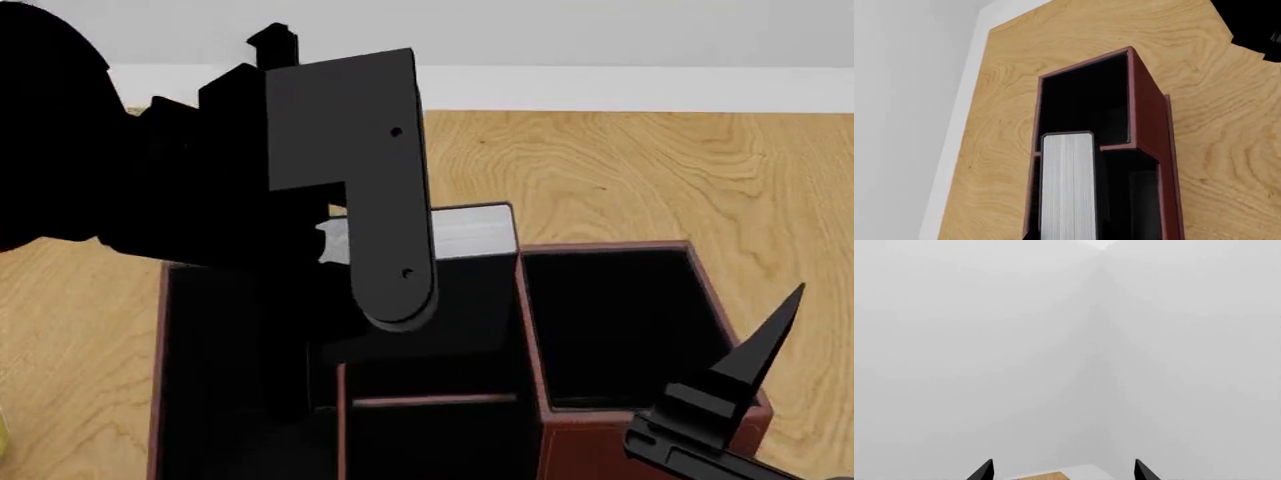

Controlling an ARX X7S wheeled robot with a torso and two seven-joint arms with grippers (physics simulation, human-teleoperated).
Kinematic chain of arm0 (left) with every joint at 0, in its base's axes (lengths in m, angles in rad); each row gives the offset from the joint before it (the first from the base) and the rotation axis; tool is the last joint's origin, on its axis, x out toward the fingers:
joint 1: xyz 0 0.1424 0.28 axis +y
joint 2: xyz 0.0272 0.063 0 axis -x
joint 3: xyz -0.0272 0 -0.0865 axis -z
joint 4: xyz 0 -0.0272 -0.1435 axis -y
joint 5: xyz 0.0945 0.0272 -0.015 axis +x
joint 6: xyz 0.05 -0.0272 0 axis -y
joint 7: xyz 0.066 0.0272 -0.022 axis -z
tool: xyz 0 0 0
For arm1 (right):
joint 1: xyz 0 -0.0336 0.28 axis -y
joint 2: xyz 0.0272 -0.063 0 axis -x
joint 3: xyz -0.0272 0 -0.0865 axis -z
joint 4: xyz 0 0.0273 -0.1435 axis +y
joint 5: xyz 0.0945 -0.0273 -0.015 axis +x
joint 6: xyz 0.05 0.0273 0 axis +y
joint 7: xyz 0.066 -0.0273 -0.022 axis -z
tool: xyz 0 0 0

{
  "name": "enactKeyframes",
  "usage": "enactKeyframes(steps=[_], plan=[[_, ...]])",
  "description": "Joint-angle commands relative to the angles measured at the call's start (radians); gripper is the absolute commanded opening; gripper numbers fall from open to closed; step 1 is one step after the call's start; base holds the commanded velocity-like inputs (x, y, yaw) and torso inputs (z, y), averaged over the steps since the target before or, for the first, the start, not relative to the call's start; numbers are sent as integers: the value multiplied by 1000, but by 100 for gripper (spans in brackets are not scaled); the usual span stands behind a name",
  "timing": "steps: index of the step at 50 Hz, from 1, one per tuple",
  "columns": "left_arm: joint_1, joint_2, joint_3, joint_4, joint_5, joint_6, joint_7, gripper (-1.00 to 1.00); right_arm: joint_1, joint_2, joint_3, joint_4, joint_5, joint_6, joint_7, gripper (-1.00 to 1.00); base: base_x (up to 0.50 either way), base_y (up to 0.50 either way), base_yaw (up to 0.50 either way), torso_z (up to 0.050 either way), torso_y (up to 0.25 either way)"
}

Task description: Pick up the book and place it in the back compartment of the caddy.

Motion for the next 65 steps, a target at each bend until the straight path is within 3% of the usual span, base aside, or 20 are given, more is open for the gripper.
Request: enactKeyframes(steps=[1,65], plan=[[15,3,10,-14,49,27,-26,-100,0,0,11,0,11,5,2,100,0,0,0,0,0],[150,24,42,-34,41,88,-68,-100,-15,1,47,0,64,1,8,100,0,0,0,0,1]])
